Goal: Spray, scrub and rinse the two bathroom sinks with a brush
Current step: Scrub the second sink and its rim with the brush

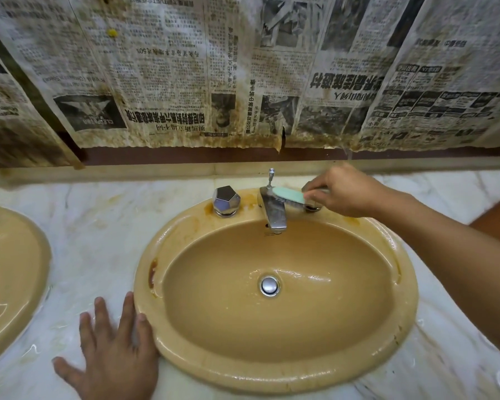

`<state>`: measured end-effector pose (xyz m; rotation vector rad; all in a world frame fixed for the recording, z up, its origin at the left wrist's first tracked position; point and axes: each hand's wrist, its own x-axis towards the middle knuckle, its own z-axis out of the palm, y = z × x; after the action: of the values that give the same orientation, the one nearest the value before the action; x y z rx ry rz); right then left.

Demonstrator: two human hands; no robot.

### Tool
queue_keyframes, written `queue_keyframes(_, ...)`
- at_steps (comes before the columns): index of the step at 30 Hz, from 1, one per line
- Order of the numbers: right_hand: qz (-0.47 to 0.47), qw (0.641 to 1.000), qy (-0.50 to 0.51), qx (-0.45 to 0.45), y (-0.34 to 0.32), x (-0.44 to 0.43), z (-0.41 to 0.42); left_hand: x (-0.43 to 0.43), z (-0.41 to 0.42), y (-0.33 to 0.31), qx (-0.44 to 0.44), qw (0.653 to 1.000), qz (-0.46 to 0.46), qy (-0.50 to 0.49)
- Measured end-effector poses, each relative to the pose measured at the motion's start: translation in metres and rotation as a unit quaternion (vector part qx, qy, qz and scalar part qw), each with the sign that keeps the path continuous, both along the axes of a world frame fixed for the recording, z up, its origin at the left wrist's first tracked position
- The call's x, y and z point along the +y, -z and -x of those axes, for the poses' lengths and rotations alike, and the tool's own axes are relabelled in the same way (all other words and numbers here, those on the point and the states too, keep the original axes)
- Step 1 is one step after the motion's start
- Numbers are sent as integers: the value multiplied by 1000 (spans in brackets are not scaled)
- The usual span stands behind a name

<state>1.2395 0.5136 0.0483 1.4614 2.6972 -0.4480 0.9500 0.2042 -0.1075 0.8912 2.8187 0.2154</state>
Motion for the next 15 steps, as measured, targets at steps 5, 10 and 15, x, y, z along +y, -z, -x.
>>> queue_keyframes(5,-10,994,90,54,34,-7,11,0,-1,-1,-3,1000,5,6)
queue_keyframes(10,87,946,229,213,51,-25,8,0,-1,-5,-15,1000,0,16)
queue_keyframes(15,379,652,441,486,75,-96,3,-2,-1,-4,-24,999,-11,25)
